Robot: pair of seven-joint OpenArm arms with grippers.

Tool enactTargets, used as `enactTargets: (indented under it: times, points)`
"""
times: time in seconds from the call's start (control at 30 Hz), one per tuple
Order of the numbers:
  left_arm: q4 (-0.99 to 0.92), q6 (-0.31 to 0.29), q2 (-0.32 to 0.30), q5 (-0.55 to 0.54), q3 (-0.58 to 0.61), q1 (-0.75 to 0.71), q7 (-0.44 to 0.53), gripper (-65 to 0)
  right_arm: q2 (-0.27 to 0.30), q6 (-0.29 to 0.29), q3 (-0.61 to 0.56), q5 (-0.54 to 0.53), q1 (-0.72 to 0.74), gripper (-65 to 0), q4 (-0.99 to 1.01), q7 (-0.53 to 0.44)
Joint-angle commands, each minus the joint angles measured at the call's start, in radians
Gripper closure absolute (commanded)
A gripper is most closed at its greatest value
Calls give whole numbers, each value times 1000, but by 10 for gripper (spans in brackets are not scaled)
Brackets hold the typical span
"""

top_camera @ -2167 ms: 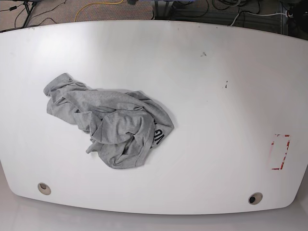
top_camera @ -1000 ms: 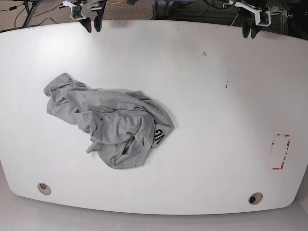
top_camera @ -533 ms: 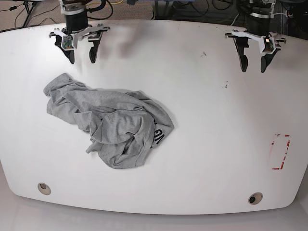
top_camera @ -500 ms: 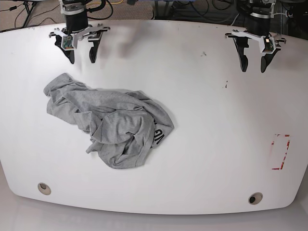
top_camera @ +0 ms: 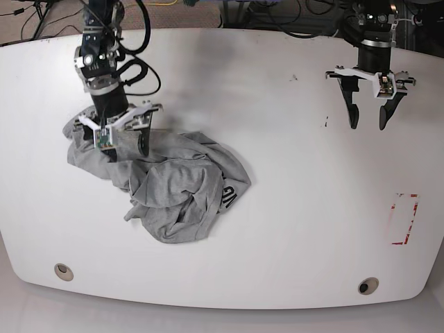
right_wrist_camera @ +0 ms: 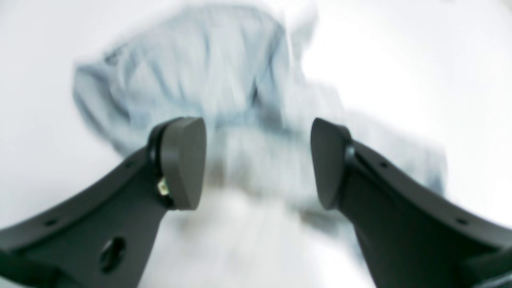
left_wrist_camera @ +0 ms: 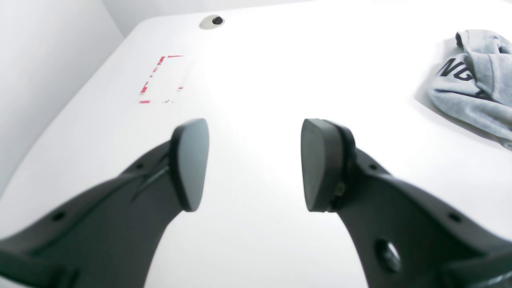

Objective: Layout the t-shirt on the table in an organized manner, then fold the t-shirt properly
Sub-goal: 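Lower the right gripper onto the crumpled grey t-shirt and grasp it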

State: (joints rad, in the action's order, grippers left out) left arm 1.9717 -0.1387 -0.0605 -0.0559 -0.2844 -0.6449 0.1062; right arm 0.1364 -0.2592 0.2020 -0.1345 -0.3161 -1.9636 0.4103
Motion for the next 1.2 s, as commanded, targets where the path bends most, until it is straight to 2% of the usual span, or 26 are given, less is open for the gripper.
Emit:
enactTargets:
  times: [0.0, 0.23, 0.43, 0.9, 1.0, 1.17]
  points:
    - [19, 3, -5, -2, -2, 6, 36, -349, 7, -21, 1, -6, 90, -400, 8, 25]
    - [19, 3, -5, -2, -2, 9, 36, -349, 9, -36, 1, -6, 259, -401, 128, 91]
    - [19, 3, -6, -2, -6, 4, 36, -349, 38, -36, -26, -7, 369, -401, 255, 129]
    - [18, 3, -8, -2, -8, 6, 36, -349, 36, -36, -103, -7, 472, -384, 461, 128]
    - [18, 3, -8, -2, -8, 7, 36, -349, 36, -36, -105, -7, 476, -320, 478, 128]
    - [16, 3, -8, -2, -3, 10, 36, -349, 38, -36, -106, -7, 493, -67, 479, 128]
